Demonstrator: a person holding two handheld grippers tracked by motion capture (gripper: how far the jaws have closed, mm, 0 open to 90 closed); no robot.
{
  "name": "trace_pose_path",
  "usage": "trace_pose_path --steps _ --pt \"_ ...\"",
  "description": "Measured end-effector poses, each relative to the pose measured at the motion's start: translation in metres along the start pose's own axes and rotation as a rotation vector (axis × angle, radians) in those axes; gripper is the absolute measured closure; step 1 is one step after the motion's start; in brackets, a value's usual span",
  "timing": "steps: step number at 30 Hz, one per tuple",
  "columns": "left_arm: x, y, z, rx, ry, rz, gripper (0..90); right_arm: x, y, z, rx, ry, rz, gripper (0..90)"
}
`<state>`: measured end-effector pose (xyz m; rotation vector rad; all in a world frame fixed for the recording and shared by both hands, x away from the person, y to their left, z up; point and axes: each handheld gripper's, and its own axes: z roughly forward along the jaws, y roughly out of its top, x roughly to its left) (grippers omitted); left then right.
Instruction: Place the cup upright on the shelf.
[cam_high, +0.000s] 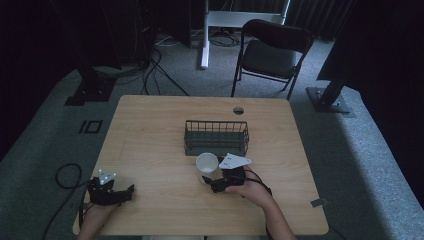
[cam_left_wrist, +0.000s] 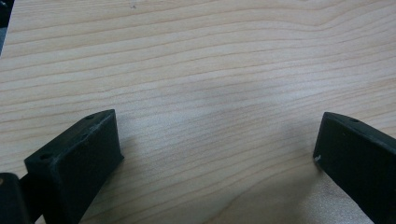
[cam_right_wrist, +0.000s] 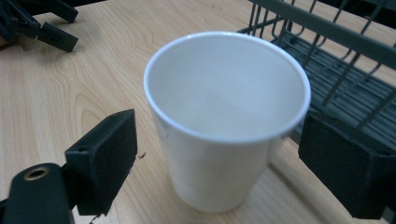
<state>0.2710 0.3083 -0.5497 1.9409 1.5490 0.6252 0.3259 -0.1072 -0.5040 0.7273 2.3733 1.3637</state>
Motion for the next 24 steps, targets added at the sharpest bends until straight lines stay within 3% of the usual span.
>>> trace_pose_path --steps 14,24 --pt "0.0 0.0 0.0 0.0 0.0 0.0 0.9 0.0 0.007 0.01 -0.013 -0.001 -0.003 13.7" --pt "0.0 0.0 0.0 0.0 0.0 0.0 0.9 0.0 0.007 0.013 -0.004 -0.018 -0.007 20.1"
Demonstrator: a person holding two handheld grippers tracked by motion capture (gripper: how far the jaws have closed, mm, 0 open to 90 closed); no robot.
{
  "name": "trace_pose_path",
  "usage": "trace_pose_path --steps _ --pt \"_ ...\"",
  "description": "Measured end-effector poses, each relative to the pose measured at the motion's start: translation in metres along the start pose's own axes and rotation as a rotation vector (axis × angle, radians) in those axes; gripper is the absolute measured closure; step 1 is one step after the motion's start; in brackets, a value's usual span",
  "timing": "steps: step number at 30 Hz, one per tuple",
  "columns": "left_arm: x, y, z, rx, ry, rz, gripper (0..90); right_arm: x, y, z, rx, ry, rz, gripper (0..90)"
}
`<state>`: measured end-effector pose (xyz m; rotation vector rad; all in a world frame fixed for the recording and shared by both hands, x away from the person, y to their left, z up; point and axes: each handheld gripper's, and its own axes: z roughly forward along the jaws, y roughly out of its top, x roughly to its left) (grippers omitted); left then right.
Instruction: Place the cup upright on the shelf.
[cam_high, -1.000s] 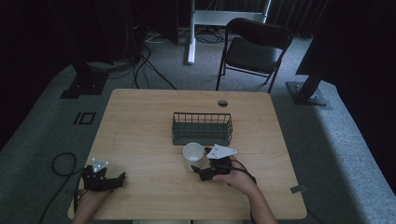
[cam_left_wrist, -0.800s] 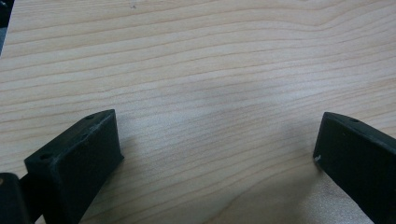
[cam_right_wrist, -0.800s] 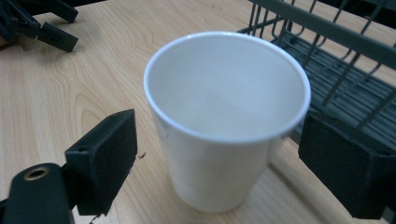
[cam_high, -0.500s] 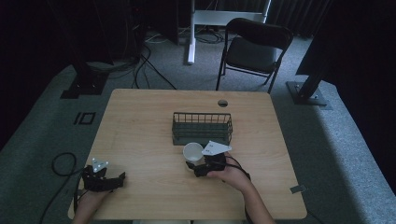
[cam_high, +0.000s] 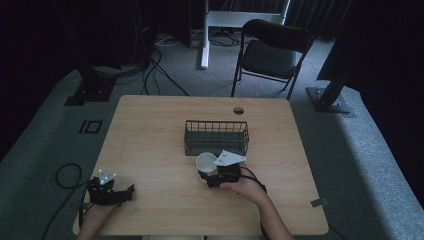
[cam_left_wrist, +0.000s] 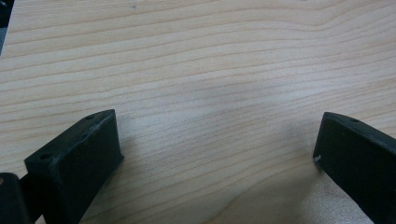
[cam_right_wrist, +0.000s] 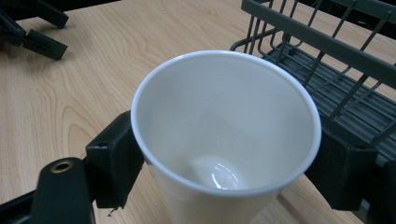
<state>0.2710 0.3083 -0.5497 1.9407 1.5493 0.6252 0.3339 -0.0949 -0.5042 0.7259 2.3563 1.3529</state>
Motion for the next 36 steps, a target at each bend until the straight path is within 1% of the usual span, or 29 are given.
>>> trace_pose_path --steps 2,3,5,7,11,12,13,14,15,19,20,21,22,23,25,28,29,32,33,34,35,36 --pt "0.0 0.0 0.0 0.0 0.0 0.0 0.9 0.0 0.001 0.0 -0.003 -0.007 -0.006 20.3" --pt "0.0 0.0 0.0 0.0 0.0 0.0 0.9 0.0 0.002 0.0 -0.012 0.002 0.018 20.4" --pt "0.0 0.0 0.0 0.0 0.0 0.0 0.9 -0.001 0.005 -0.002 -0.02 0.012 0.023 20.4" --pt "0.0 0.0 0.0 0.0 0.0 0.0 0.9 -0.001 0.006 -0.002 -0.025 0.009 0.027 20.4" --pt "0.0 0.0 0.0 0.0 0.0 0.0 0.9 -0.003 0.015 -0.007 -0.035 0.005 0.019 20.4" --pt "0.0 0.0 0.0 0.0 0.0 0.0 0.9 -0.003 0.015 -0.007 -0.035 0.005 0.019 20.4" --pt "0.0 0.0 0.0 0.0 0.0 0.0 0.9 -0.004 0.019 -0.008 -0.04 0.004 0.017 20.4" --pt "0.0 0.0 0.0 0.0 0.0 0.0 0.9 -0.004 0.019 -0.008 -0.04 0.004 0.017 20.4" --pt "0.0 0.0 0.0 0.0 0.0 0.0 0.9 -0.005 0.024 -0.01 -0.044 0.004 0.02 20.4" --pt "0.0 0.0 0.0 0.0 0.0 0.0 0.9 -0.006 0.03 -0.014 -0.054 0.005 0.021 20.4" --pt "0.0 0.0 0.0 0.0 0.0 0.0 0.9 -0.007 0.033 -0.015 -0.06 0.002 0.028 20.5" --pt "0.0 0.0 0.0 0.0 0.0 -0.001 0.9 -0.008 0.037 -0.018 -0.067 0.005 0.03 20.5" --pt "0.0 0.0 0.0 0.0 0.0 -0.001 0.9 -0.008 0.037 -0.018 -0.067 0.005 0.03 20.5" --pt "0.0 0.0 0.0 0.0 0.0 0.0 0.9 -0.009 0.042 -0.02 -0.075 0.001 0.031 20.4" --pt "0.0 0.0 0.0 0.0 0.001 0.003 0.9 -0.009 0.044 -0.021 -0.078 0.001 0.028 20.5" --pt "0.0 0.0 0.0 0.0 0.0 0.001 0.9 -0.011 0.054 -0.025 -0.097 -0.011 0.024 20.5" --pt "0.0 0.0 0.0 0.0 0.0 0.0 0.9 -0.013 0.06 -0.028 -0.105 -0.011 0.024 20.5" --pt "0.0 0.0 0.0 -0.001 0.0 0.0 0.9 -0.013 0.063 -0.029 -0.115 -0.017 0.027 20.5" --pt "0.0 0.0 0.0 0.0 0.0 0.001 0.9 -0.014 0.067 -0.031 -0.122 -0.022 0.027 20.5" --pt "0.0 0.0 0.0 0.0 0.0 0.001 0.9 -0.017 0.074 -0.034 -0.138 -0.032 0.032 20.5" --pt "0.0 0.0 0.0 0.0 0.0 0.001 0.9 -0.017 0.074 -0.034 -0.138 -0.032 0.032 20.5" --pt "0.0 0.0 0.0 0.0 0.0 0.001 0.9 -0.02 0.08 -0.035 -0.146 -0.048 0.037 20.5"
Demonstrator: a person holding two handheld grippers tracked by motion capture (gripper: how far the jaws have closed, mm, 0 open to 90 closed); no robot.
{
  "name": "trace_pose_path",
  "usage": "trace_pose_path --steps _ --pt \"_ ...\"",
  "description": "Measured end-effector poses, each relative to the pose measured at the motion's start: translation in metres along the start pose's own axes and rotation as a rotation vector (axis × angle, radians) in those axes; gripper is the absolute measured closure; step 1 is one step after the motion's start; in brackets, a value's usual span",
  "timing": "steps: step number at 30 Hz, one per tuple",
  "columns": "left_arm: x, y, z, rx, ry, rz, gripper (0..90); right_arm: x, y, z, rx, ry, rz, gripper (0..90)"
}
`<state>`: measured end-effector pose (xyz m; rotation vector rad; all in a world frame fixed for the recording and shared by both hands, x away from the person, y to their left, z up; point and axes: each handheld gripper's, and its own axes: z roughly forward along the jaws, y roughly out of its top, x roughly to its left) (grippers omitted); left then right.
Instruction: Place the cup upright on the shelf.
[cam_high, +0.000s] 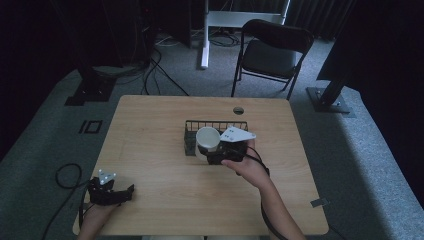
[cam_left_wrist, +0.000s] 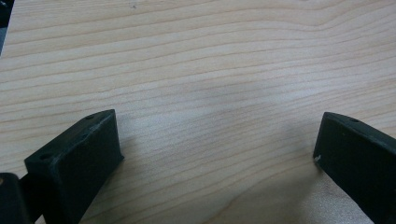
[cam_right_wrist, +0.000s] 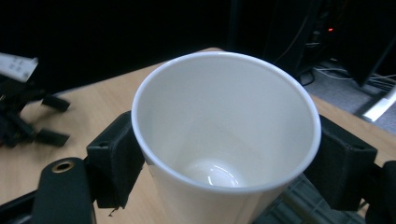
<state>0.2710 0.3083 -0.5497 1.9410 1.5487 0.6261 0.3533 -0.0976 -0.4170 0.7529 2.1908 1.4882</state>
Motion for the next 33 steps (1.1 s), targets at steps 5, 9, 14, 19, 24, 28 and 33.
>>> trace_pose_path --steps 5,9,14,19,24,28,33 --pt "0.0 0.0 0.0 0.0 0.0 0.0 0.9 -0.004 0.01 0.0 -0.01 -0.026 -0.001 20.5" --pt "0.0 0.0 0.0 0.0 0.0 0.0 0.9 -0.01 0.02 0.001 -0.02 -0.078 0.016 20.5" --pt "0.0 0.0 0.0 0.0 0.0 0.0 0.9 -0.017 0.027 0.003 -0.023 -0.137 0.043 20.6" --pt "0.0 0.0 0.0 0.0 0.0 0.0 0.9 -0.034 0.036 0.009 -0.029 -0.28 0.109 20.6" --pt "0.0 0.0 0.0 -0.001 0.0 -0.001 0.9 -0.046 0.033 0.017 -0.006 -0.359 0.159 20.6" --pt "0.0 0.0 0.0 0.0 0.0 -0.001 0.9 -0.05 0.027 0.026 0.034 -0.387 0.178 20.6" --pt "0.0 0.0 0.0 0.0 0.0 -0.001 0.9 -0.052 0.018 0.04 0.068 -0.387 0.195 20.6"
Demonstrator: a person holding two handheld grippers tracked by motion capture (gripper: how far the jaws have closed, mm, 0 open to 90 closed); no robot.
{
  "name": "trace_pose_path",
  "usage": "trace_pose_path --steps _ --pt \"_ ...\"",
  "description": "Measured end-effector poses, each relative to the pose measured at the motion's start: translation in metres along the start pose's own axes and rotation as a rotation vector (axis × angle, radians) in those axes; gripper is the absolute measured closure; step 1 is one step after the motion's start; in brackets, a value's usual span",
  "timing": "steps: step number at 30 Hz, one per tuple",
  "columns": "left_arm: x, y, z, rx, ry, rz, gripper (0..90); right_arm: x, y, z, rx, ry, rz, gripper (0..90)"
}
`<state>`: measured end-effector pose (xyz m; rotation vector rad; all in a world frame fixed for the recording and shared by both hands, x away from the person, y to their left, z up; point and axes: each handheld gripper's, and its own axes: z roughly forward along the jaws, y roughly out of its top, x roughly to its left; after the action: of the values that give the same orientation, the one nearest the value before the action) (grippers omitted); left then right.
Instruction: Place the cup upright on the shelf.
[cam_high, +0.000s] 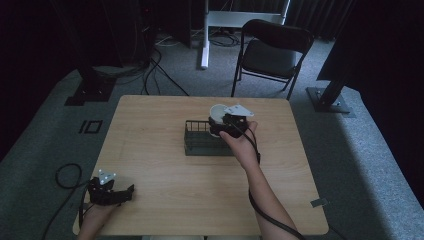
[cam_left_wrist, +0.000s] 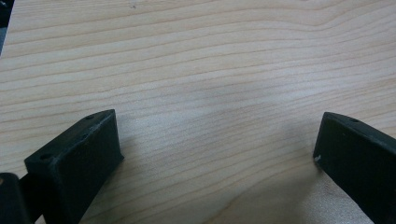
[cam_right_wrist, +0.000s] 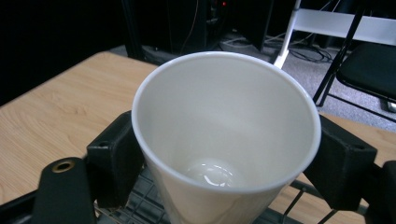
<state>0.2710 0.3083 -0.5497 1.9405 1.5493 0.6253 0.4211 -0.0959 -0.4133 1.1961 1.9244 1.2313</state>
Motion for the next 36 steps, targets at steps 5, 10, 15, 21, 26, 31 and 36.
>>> trace_pose_path --steps 5,10,15,21,26,31,36 --pt "0.0 0.0 0.0 0.0 0.0 0.0 0.9 0.003 -0.006 0.01 0.028 0.008 0.008 20.6" --pt "0.0 0.0 0.0 0.0 0.0 0.0 0.9 0.005 -0.011 0.017 0.039 0.01 0.016 20.6" --pt "0.0 0.0 0.0 0.0 0.0 0.0 0.9 0.006 -0.017 0.022 0.064 0.007 0.009 20.6" --pt "0.0 0.0 0.0 0.0 0.0 0.0 0.9 0.006 -0.025 0.029 0.091 0.01 0.011 20.6" --pt "0.0 0.0 0.0 0.0 0.0 0.0 0.9 0.006 -0.03 0.032 0.097 0.008 0.017 20.6" --pt "0.0 0.0 0.0 0.001 0.0 0.001 0.9 0.007 -0.03 0.032 0.1 0.004 0.013 20.5" --pt "0.0 0.0 0.0 0.0 0.0 0.0 0.9 0.008 -0.031 0.032 0.095 -0.002 -0.002 20.3"
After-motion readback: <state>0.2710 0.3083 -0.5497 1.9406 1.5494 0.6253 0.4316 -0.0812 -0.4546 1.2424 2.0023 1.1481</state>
